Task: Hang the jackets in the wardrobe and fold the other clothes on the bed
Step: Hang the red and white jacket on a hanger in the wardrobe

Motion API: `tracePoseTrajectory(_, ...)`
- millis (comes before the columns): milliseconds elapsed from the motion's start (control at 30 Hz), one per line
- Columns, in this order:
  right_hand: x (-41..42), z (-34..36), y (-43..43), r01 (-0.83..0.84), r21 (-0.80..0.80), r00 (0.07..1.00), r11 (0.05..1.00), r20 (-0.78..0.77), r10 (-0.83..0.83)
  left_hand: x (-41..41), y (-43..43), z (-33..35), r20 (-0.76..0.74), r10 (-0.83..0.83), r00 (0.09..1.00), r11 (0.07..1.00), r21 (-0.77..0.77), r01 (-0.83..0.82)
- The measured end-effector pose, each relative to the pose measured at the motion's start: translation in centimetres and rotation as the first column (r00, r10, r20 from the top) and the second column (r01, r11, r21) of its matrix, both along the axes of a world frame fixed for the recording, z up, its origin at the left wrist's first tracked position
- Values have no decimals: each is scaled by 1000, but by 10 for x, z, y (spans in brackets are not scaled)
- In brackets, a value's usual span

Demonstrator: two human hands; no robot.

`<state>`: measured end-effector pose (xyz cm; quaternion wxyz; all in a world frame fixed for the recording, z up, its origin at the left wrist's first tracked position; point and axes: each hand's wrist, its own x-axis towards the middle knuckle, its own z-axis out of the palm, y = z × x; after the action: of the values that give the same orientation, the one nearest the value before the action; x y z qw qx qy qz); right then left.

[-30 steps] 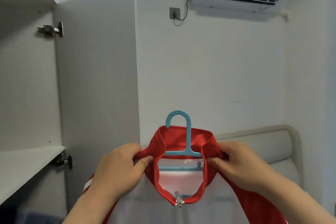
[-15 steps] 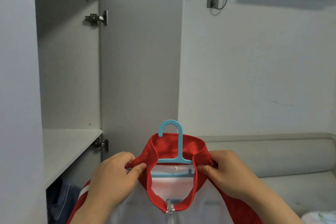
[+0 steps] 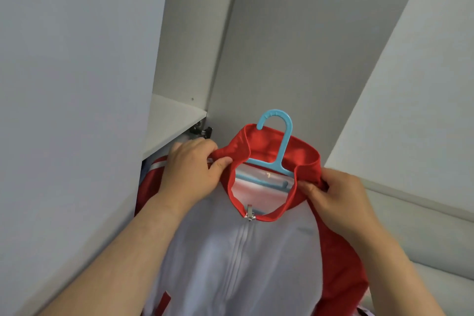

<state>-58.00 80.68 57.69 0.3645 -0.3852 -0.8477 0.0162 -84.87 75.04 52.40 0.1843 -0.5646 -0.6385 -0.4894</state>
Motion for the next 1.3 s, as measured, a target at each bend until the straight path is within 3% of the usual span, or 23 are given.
tracePoseTrajectory(300, -21, -38, 54, -151, -74, 987, 986, 50, 155, -18, 17, -39, 44, 60, 997, 997, -45, -58)
tracePoseTrajectory(567, -52, -97, 110, -275, -292, 961, 916, -44, 274, -42, 42, -87, -65, 199, 978, 977, -69, -204)
tracePoseTrajectory(900, -82, -152, 123, -297, -409, 945, 863, 1, 326, -56, 43, -142, -1, 371, 929, 916, -167, -366)
tracePoseTrajectory(1100, -95, -190, 120, -215, -407, 940, 888, 160, 300, -57, 46, -198, 36, 406, 913, 909, -123, -399)
tracePoseTrajectory(1300, -96, -234, 121, -241, -368, 925, 898, 192, 327, -60, 54, -247, 25, 405, 914, 914, -37, -404)
